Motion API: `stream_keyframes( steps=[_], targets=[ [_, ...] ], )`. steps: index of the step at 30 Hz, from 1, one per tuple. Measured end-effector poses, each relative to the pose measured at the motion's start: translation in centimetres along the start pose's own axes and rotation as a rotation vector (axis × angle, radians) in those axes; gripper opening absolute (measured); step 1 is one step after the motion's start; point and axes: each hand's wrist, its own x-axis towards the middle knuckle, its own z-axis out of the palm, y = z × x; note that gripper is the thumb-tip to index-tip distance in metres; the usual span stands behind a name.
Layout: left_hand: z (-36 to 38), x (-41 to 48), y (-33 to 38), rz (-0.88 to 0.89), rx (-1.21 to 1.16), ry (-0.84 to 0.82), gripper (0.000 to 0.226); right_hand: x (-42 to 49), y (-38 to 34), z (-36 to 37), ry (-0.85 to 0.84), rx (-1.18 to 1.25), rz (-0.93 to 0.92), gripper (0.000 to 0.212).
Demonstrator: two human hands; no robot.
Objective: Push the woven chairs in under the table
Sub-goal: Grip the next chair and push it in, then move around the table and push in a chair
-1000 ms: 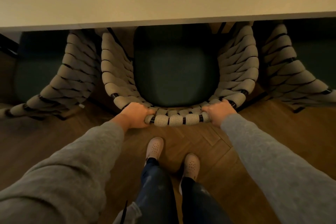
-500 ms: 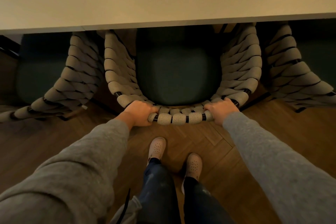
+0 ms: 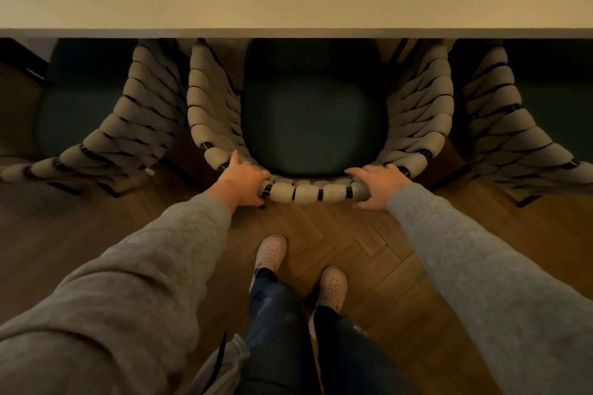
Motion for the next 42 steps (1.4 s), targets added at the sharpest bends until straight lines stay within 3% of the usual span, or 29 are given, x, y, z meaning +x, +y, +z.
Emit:
stream_keyframes(
  steps=[7, 11, 18, 24, 34, 42],
  targets=[
    [0.1, -1.8, 3.5, -0.083, -0.105, 0.0, 0.078, -3.0, 0.9, 0.7, 0.066, 0.014, 0.015, 0.071],
    [-1.6, -3.0, 4.3, -0.096, -0.161, -0.047, 0.079, -4.8, 1.3, -0.2, 0.089, 0.036, 0.073, 0.071],
    [-5.7, -4.6, 6.3, -0.003, -0.154, -0.046, 0.069, -8.4, 0.2, -2.7, 0.156, 0.096, 0.201, 0.061],
    [-8.3, -4.4, 11.5, 0.135, -0.132, 0.056, 0.068, -12.9, 2.4, -1.4, 0.234, 0.181, 0.325, 0.064],
    [-14.6, 0.7, 28.9, 0.267, 0.105, 0.317, 0.079, -23.8, 19.5, 3.2, 0.22, 0.273, 0.493, 0.065],
    [-20.3, 5.0, 48.8, 0.214, -0.053, 0.364, 0.08, -31.2, 36.9, 6.2, 0.201, 0.226, 0.436, 0.075]
  ],
)
